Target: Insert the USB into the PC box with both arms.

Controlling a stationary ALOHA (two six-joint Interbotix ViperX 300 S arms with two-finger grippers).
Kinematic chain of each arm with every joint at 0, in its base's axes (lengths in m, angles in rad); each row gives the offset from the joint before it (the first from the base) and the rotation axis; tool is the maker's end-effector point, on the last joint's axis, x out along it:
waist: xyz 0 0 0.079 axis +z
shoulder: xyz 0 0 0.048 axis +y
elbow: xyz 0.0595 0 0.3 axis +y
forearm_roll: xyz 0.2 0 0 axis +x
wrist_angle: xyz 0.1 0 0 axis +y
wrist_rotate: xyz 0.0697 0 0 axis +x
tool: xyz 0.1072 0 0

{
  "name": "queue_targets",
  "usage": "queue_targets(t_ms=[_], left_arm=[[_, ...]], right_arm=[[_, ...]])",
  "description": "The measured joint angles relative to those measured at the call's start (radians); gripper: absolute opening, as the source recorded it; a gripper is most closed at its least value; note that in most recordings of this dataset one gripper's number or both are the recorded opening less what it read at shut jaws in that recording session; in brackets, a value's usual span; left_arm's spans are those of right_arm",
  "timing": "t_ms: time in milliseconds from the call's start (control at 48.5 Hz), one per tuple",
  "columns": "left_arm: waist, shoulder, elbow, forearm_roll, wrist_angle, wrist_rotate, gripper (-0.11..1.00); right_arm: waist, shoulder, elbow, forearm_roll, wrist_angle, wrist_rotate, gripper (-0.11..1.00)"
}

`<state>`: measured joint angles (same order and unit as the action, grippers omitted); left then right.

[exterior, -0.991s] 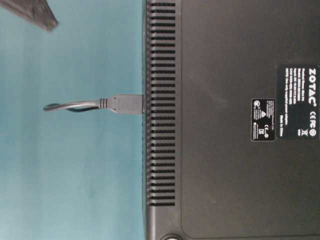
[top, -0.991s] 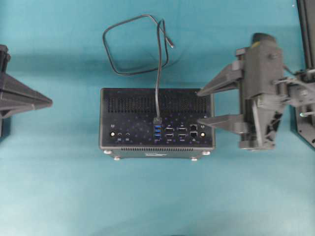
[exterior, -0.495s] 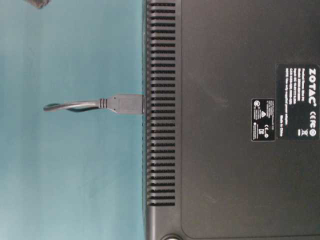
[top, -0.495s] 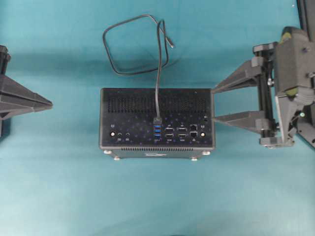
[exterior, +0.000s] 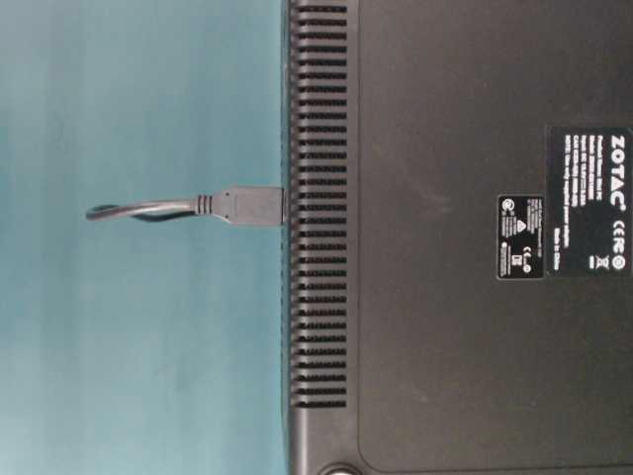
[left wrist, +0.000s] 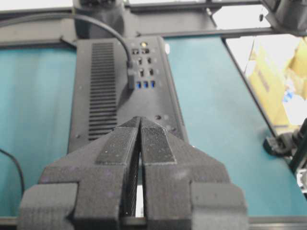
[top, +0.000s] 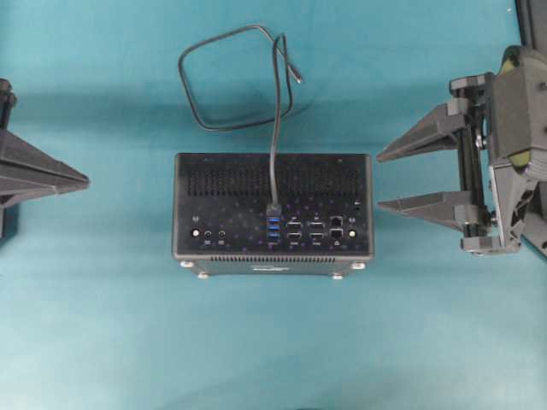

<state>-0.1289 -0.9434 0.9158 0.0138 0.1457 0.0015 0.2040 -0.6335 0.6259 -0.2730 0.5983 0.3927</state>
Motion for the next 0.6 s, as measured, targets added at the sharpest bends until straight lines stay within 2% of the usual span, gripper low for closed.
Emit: queue_targets(t_ms=[599], left_arm=[[0.0,-0.003,0.009,0.0,0.002,-0.002,0.0]], right_arm=[[0.0,-0.002,0.008,0.0,-0.017,0.0,0.72]])
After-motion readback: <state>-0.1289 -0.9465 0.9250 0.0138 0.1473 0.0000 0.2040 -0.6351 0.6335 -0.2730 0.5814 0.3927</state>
